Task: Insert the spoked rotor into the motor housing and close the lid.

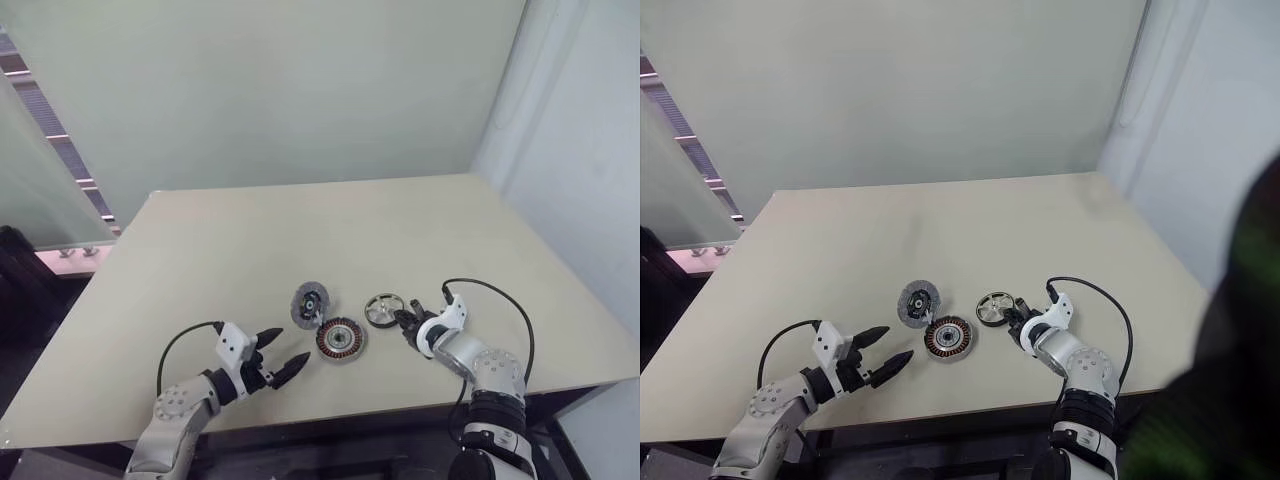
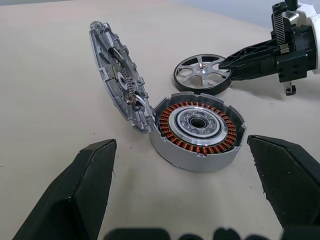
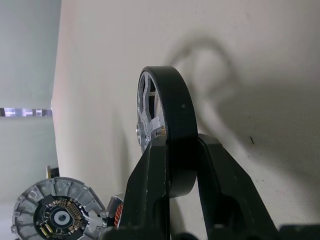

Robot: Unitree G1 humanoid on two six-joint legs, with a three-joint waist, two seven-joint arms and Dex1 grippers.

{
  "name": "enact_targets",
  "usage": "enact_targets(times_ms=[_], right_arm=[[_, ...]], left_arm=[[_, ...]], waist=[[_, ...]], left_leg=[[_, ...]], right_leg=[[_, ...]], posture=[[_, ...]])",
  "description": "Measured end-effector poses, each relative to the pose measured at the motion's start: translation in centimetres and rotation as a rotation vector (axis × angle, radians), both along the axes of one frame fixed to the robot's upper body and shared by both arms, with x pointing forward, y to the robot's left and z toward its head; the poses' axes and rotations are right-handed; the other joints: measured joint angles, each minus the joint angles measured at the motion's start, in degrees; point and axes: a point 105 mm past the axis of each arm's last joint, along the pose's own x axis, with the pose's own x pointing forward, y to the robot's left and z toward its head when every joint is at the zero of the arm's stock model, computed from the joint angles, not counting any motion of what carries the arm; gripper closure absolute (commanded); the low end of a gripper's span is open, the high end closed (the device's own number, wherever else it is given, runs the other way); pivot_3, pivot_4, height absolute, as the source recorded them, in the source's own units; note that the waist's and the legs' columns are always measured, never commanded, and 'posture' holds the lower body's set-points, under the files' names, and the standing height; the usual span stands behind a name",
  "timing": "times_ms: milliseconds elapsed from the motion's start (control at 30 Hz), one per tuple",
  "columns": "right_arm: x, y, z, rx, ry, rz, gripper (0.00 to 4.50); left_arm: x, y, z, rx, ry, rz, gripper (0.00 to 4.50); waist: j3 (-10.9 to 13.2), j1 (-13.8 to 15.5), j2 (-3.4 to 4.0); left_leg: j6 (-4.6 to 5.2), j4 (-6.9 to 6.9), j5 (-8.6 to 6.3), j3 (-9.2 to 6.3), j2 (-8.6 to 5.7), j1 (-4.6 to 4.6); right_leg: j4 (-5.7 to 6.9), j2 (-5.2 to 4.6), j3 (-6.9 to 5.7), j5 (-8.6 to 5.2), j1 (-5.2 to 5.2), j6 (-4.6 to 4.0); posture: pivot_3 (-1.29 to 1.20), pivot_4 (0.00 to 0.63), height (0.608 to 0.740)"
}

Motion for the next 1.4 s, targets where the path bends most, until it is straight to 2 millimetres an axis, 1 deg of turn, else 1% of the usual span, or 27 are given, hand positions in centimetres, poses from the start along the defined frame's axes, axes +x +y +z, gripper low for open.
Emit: enact_targets(times_ms=[167, 333, 533, 633, 733, 800, 900, 1033, 1400], right_arm=[[-0.3, 0.5, 0.5, 0.063, -0.008, 0.025, 4.1], [-0.6, 0.8, 2.7, 0.138, -0.071, 0.066, 4.1], [-1.5, 0.3, 3.9, 0.128, -0.096, 0.089, 4.1], [-2.2, 0.7, 4.5, 0.111, -0.113, 0.126, 4.1], [-2.6, 1.9, 5.2, 0.098, -0.128, 0.185, 4.1], [-3.0, 2.7, 5.2, 0.094, -0.121, 0.218, 4.1], [-4.0, 3.8, 4.3, 0.085, -0.08, 0.264, 4.1], [-3.9, 3.9, 4.5, 0.084, -0.078, 0.259, 4.1], [-4.1, 5.7, 5.1, 0.094, -0.091, 0.322, 4.1]], left_arm=[[0.0, 0.0, 0.0, 0.0, -0.001, -0.001, 0.0], [0.0, -0.1, 0.0, -0.001, -0.001, 0.0, 0.0], [0.1, 0.0, 0.0, -0.001, 0.0, 0.003, 0.0], [0.1, 0.0, 0.0, -0.001, 0.0, 0.003, 0.0], [0.1, 0.0, 0.0, -0.001, 0.0, 0.003, 0.0], [0.1, 0.0, 0.0, -0.001, 0.0, 0.003, 0.0], [0.1, 0.0, 0.0, 0.0, 0.002, 0.003, 0.0], [0.1, 0.0, 0.0, 0.002, 0.003, 0.002, 0.0], [0.1, 0.0, 0.0, 0.002, 0.005, 0.001, 0.0]], waist=[[0.0, 0.0, 0.0], [0.0, 0.0, 0.0], [0.0, 0.0, 0.01], [0.0, -0.1, 0.0], [0.0, 0.0, 0.0], [0.0, 0.0, 0.0], [0.0, 0.0, 0.0], [0.0, 0.0, -0.01], [0.0, 0.0, -0.01]], left_leg=[[0.0, -0.02, 0.0, 0.01, 0.0, 0.0], [0.01, -0.05, 0.0, 0.01, 0.0, 0.0], [0.01, -0.06, 0.0, 0.02, -0.02, -0.02], [0.02, -0.08, 0.0, 0.08, 0.0, 0.0], [0.02, -0.08, 0.0, 0.06, 0.02, 0.0], [0.02, -0.1, 0.0, 0.06, 0.02, -0.01], [0.04, -0.1, -0.02, 0.06, 0.0, -0.08], [0.06, -0.07, -0.01, 0.13, -0.06, -0.22], [0.07, -0.09, 0.0, 0.12, -0.04, -0.36]], right_leg=[[0.0, 0.0, 0.02, 0.0, -0.01, 0.0], [-0.01, 0.01, 0.04, 0.0, -0.02, 0.0], [-0.04, 0.01, 0.08, -0.01, -0.02, 0.0], [-0.04, 0.02, 0.11, -0.01, -0.05, 0.0], [-0.04, 0.04, 0.11, -0.01, -0.06, 0.0], [-0.05, 0.05, 0.11, -0.01, -0.06, 0.0], [-0.09, 0.04, 0.16, -0.01, -0.11, 0.0], [-0.09, 0.04, 0.3, -0.01, -0.23, 0.01], [-0.06, 0.1, 0.35, 0.04, -0.4, 0.09]], posture=[[0.0, 0.0, 0.74], [0.0, 0.0, 0.74], [0.0, 0.0, 0.74], [0.0, 0.0, 0.74], [0.0, 0.0, 0.74], [0.0, 0.0, 0.74], [0.0, 0.0, 0.74], [0.0, 0.0, 0.74], [0.0, 0.0, 0.74]])
